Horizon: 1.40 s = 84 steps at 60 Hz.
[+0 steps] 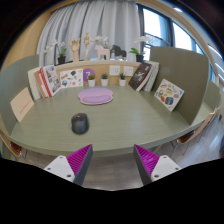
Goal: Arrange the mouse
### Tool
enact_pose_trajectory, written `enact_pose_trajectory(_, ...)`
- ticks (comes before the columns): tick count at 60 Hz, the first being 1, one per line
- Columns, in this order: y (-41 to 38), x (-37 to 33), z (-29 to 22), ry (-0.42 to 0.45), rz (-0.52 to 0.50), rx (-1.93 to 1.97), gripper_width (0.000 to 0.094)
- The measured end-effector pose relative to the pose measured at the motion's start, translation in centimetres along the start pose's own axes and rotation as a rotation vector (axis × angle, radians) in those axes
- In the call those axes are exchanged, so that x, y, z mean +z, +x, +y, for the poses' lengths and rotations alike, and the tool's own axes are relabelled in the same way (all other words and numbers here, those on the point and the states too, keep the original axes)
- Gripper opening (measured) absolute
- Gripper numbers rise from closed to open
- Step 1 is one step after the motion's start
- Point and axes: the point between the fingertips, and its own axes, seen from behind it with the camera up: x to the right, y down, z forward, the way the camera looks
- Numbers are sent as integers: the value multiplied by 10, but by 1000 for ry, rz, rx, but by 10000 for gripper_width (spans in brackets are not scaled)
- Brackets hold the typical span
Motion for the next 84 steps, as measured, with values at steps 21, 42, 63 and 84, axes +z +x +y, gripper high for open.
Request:
enact_pose_trajectory(21,-119,77,-8,-51,-177,-117,826)
enact_pose_trajectory(42,-151,142,-47,-65,-184,-132,811)
enact_pose_trajectory(63,-141,150,-49,-90,-74,-82,405)
enact_pose_trajectory(84,-170,141,-112,-85,-78,-116,331)
